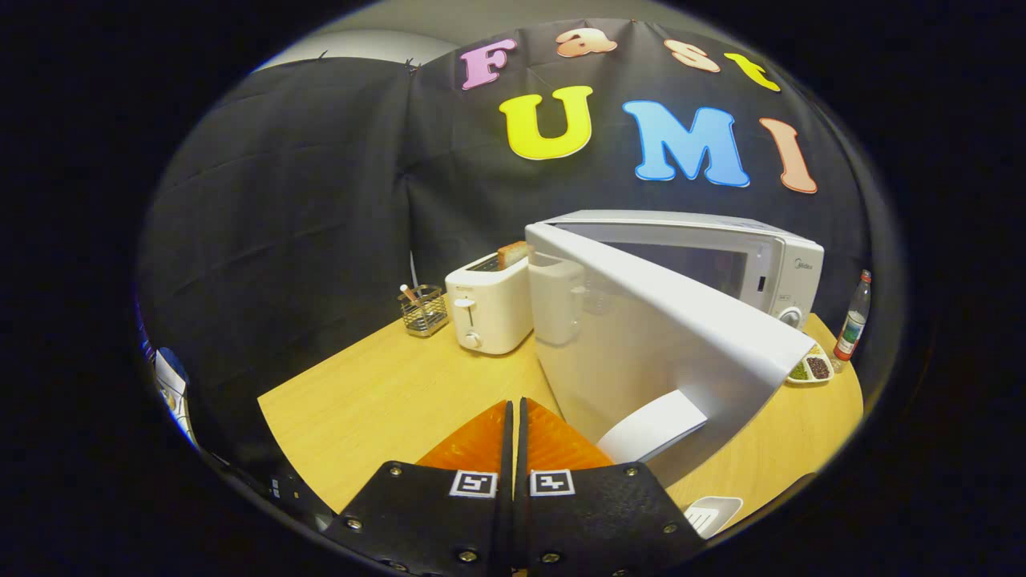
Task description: Open the microwave, put the food inside, and close the microwave door.
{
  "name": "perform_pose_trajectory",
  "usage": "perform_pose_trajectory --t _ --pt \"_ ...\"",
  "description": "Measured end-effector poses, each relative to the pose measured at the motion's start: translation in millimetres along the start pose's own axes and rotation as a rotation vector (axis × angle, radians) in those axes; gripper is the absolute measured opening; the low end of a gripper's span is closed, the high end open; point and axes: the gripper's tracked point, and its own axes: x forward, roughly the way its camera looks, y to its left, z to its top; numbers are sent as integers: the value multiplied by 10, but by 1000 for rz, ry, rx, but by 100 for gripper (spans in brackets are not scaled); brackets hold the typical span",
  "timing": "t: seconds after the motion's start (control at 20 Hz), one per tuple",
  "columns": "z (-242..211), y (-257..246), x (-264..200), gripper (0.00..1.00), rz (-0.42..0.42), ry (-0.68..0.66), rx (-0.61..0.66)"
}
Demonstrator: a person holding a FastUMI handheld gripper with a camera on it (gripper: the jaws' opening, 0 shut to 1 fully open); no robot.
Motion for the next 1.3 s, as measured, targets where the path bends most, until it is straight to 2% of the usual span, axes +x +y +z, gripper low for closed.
perform_pose_trajectory --t 0.75,1.3 --pt "250 -1229 375 1 -188 -10 30" --pt "596 -2002 864 1 -320 -46 81"
